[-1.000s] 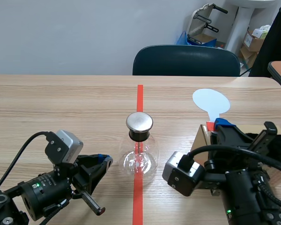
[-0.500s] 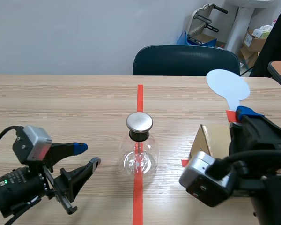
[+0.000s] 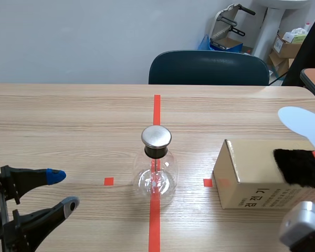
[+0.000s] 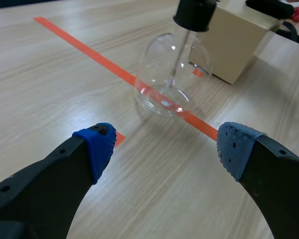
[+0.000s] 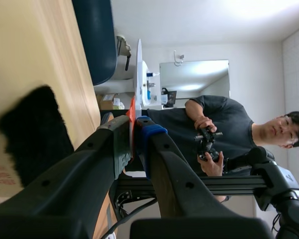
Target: Do the electroscope experiment
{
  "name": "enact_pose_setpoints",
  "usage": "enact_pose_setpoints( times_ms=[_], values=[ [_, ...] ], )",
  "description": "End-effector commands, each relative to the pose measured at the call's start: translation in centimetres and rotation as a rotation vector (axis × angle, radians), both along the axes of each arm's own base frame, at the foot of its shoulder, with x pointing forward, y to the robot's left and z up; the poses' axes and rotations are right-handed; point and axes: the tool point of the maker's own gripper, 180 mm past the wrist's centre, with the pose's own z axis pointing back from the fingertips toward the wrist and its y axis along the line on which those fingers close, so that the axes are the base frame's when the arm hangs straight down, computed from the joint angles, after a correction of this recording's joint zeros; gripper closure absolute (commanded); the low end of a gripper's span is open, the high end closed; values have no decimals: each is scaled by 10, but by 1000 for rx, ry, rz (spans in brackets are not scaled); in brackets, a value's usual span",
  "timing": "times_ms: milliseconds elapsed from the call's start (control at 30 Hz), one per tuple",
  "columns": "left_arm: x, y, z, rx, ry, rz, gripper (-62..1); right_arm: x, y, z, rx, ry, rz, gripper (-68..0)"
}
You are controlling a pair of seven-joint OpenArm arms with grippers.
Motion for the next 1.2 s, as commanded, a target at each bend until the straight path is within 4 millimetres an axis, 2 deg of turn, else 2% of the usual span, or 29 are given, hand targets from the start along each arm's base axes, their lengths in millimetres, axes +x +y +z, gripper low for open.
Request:
enact_pose_setpoints(
  times_ms=[0, 200, 467, 600, 767, 900, 1167],
  values=[
    [-10, -5, 6, -39, -2, -29, -449, 2, -6, 20, 11, -90, -8, -18],
    [-44, -9, 8, -94, 25, -109, -452, 0, -29, 24, 4, -126, -11, -18],
    [-67, -16, 23, -231, 31, -138, -452, 5, -50, -3, 31, -107, -45, -18],
    [-71, -19, 27, -264, 31, -143, -453, 10, -56, -14, 32, -107, -50, -18],
    [-60, -12, 43, -337, -15, -91, -453, 11, -57, -35, 13, -70, -39, -18],
    [-64, -19, 33, -293, 4, -123, -468, 10, -60, -51, -5, -32, -42, -17],
    [-66, -16, 30, -265, 18, -131, -470, 2, -61, -73, -20, 29, -47, -17]
  ],
)
